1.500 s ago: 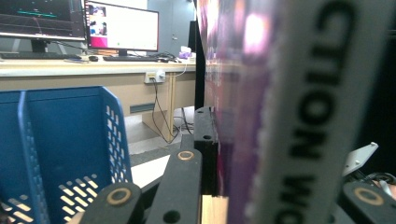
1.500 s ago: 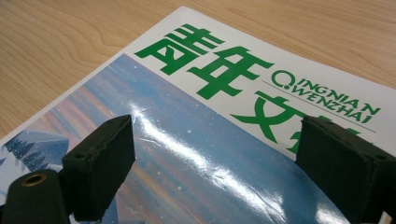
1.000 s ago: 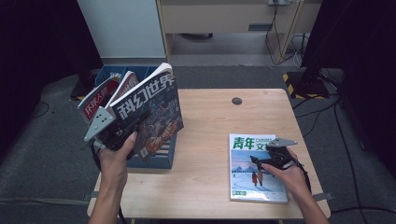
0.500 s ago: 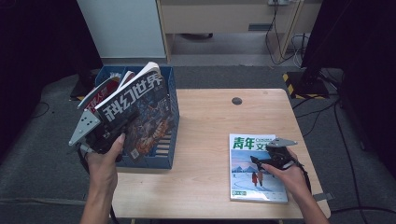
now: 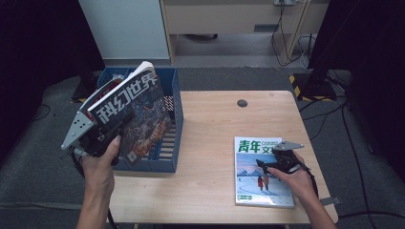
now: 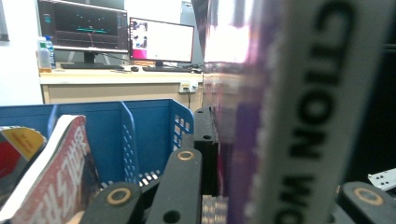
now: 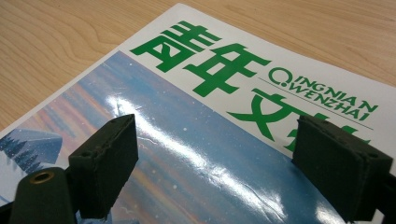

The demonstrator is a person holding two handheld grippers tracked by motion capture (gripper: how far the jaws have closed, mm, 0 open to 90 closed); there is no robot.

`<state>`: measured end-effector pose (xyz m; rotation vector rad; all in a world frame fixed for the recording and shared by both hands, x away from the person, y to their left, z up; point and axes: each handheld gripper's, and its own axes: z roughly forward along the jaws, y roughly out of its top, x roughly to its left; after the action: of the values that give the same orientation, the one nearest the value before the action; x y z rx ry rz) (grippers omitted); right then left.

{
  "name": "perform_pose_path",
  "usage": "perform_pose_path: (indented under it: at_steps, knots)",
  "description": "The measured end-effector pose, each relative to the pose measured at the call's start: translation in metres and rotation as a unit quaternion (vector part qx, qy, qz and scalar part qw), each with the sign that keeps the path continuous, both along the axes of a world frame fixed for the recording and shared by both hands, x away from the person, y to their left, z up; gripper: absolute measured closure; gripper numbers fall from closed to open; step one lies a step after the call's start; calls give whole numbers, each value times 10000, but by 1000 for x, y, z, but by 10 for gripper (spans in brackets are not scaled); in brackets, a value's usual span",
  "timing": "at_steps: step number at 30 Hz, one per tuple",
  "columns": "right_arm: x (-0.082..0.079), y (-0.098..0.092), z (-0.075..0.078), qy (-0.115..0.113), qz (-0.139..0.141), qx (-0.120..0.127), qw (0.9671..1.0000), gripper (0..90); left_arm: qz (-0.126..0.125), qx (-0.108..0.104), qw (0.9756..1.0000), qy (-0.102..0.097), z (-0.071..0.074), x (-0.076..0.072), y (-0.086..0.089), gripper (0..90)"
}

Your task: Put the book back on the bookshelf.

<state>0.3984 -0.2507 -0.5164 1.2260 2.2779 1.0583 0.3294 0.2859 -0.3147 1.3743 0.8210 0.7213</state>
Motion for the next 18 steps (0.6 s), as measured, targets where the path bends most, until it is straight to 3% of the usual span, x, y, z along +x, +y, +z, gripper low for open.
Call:
perform_pose_path:
  at_steps: [18]
  knots:
    - [0, 0, 0, 8, -22, 6, 10000, 146, 462, -45, 9989, 119, -3, 4, 26, 825]
